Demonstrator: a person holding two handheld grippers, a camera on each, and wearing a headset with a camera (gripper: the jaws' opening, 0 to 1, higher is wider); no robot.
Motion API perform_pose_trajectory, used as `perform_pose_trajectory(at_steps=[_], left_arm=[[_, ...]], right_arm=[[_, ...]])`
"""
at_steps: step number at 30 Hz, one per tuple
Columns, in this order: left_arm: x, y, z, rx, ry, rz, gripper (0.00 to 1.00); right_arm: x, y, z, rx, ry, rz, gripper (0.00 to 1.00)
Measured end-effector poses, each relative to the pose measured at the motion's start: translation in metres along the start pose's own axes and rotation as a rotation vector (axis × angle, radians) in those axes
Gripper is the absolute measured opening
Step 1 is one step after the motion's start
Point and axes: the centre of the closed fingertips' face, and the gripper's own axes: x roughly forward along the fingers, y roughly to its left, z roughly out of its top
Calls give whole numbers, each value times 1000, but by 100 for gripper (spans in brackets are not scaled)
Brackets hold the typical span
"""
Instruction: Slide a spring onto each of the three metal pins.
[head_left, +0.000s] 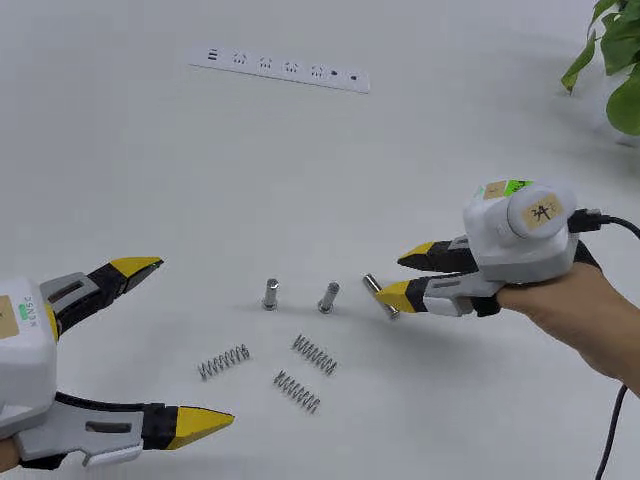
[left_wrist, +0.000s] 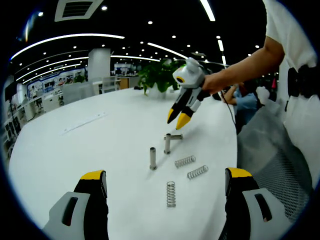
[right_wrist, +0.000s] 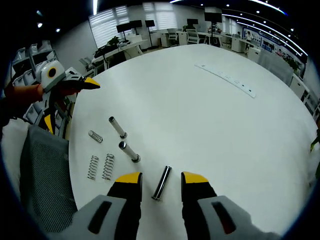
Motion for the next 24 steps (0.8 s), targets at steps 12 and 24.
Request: perform_pose_trajectory(at_steps=[12, 24], left_arm=[[1, 2, -1, -24, -8, 5, 100], [2, 1, -5, -33, -6, 4, 100]], right_arm=[[23, -7, -4, 79, 113, -6, 22], [35, -10, -13, 112, 196, -11, 15]])
